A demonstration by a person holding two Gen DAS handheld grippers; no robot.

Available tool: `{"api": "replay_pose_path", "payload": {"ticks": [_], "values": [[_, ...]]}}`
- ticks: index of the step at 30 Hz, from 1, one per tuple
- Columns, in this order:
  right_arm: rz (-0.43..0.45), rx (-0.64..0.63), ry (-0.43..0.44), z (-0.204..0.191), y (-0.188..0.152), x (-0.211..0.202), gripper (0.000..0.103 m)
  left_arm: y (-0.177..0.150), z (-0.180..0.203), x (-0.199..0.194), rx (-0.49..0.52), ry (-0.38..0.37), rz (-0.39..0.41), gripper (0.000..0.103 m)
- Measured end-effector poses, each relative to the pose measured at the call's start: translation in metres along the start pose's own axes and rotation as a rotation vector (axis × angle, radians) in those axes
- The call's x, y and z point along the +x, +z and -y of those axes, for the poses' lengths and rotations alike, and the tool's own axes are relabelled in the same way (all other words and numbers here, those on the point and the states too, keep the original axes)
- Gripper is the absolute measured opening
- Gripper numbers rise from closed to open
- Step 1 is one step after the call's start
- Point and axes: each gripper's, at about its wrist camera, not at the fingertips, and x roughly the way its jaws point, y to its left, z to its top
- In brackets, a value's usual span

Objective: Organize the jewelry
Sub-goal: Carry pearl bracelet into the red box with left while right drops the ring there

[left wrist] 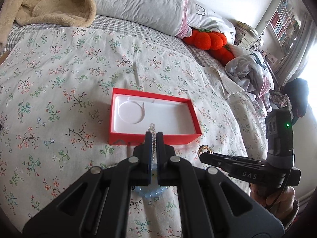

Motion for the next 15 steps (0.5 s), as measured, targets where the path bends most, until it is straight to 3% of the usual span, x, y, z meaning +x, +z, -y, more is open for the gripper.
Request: {"api": "replay_pose_path", "payload": {"ticks": [4, 11, 15], "values": [[0.055, -0.019, 0.011, -0.006, 0.016, -0.002, 0.012, 0.011, 0.009, 0.004, -0.012, -0.069, 0.047, 0.005], [0.122, -0.059, 0.007, -0.009, 0.036, 0.008, 0.012, 0.027, 0.006, 0.035, -0.082, -0.193, 0.032, 0.005], [0.124, -0.069, 0.013, -0.006, 0.042, 0.018, 0.012, 0.026, 0.000, 0.049, -0.072, -0.124, 0.022, 0.005]]}}
